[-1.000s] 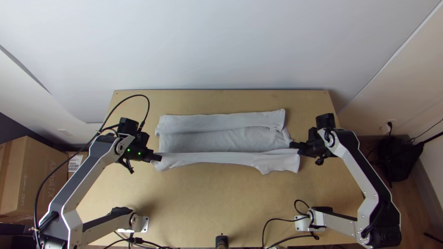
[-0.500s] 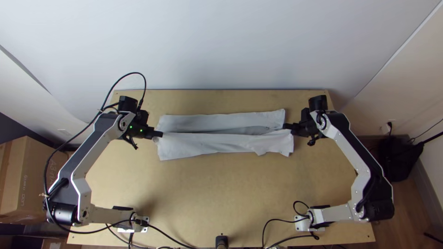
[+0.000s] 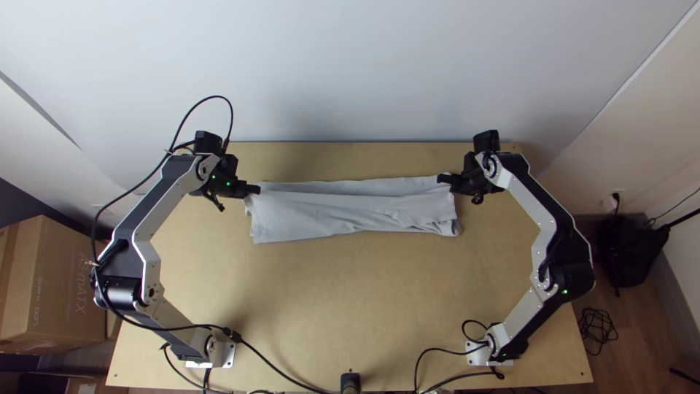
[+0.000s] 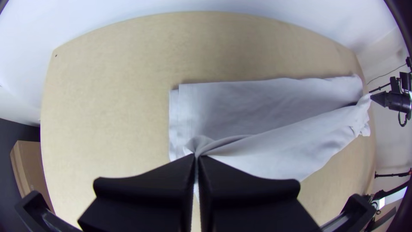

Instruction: Fold the t-shirt

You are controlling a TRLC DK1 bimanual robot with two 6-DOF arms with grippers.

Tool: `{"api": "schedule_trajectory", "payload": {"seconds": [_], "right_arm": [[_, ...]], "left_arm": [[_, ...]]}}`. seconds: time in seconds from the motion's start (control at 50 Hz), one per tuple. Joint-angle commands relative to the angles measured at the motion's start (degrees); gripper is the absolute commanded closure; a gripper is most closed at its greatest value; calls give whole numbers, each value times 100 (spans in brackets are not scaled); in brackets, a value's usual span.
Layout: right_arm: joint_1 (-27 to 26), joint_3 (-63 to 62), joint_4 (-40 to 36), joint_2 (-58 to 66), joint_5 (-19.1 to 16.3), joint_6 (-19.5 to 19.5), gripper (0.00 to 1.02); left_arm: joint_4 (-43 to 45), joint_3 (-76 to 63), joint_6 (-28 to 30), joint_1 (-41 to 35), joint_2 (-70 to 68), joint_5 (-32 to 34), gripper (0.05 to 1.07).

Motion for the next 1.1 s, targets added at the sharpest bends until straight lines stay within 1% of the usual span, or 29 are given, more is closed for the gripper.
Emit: {"api": "schedule_trajectory", "payload": {"seconds": [0.0, 0.2, 0.34, 0.6, 0.82, 1.08], "right_arm": [[2, 297, 76, 367, 107, 113, 100], [2, 481, 199, 701, 125, 148, 100], [2, 569, 366, 798, 125, 175, 100], [28, 991, 366, 1000, 169, 227, 100], [160, 1264, 366, 1035, 274, 227, 100], [204, 1518, 366, 1457, 380, 271, 100]], "left_arm": [[33, 308, -69, 111, 270, 4, 104], [77, 396, -87, 119, 542, 13, 104], [279, 264, -148, 49, 613, 13, 104], [692, 0, -254, -109, 692, 13, 104], [745, -61, -324, -179, 753, 13, 104], [894, -290, -324, -188, 718, 4, 104]]}}
